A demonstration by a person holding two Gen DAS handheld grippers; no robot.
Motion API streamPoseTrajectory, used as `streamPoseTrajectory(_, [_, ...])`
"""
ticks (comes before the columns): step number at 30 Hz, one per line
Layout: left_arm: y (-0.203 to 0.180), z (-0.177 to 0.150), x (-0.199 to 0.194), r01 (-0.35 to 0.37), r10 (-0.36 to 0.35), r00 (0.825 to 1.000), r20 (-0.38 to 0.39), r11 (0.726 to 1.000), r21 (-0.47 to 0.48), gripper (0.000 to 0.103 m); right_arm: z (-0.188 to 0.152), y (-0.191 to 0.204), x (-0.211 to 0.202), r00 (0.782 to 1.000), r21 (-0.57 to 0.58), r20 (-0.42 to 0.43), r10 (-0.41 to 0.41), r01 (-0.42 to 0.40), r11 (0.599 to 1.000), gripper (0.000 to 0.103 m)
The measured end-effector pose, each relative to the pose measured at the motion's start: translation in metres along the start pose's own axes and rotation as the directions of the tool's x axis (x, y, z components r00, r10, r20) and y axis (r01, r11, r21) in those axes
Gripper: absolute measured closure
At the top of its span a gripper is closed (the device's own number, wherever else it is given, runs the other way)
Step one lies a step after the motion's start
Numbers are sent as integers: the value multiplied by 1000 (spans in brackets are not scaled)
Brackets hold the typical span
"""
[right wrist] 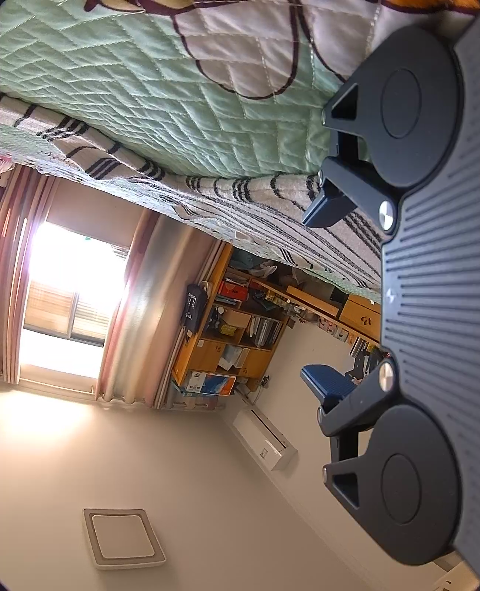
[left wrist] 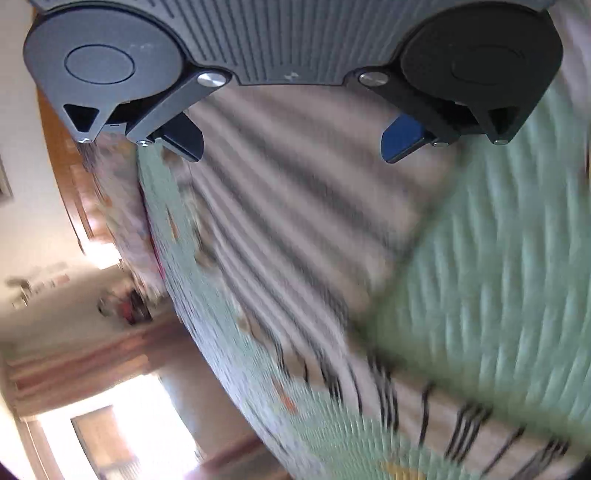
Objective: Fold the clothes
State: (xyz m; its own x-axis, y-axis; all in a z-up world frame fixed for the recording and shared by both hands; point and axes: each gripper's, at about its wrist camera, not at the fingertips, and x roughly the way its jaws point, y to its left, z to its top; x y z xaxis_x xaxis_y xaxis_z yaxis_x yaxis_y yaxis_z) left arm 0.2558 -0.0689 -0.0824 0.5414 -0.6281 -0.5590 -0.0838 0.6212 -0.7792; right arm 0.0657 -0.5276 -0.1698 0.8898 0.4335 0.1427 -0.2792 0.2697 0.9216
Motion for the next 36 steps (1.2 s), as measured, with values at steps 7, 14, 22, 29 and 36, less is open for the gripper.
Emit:
streamPoseTrajectory(7, [-16, -93, -22, -4, 19, 996, -83, 984, 180, 1, 0, -1, -1, 1000, 8, 2, 2, -2, 1000, 21])
streamPoseTrajectory(14, [-40, -120, -38, -55, 91, 992, -91, 939, 339, 1, 0, 0, -2, 1000, 12, 4, 1, -1, 1000, 22])
streamPoseTrajectory(22, [-13, -141, -92, -79, 113, 989, -91, 946, 313, 1, -1, 2, 1, 1000, 5, 2, -14, 14, 1000, 23])
streamPoseTrajectory(29, [-5, -140, -91, -69, 102, 990, -100, 956, 286, 1, -1, 3, 2, 1000, 13, 7, -14, 14, 1000, 24])
streamPoseTrajectory(36, [-1, -143, -81, -48, 83, 990, -116, 960, 277, 1, -3, 1, 1, 1000, 25, 13, -3, 2, 1000, 24])
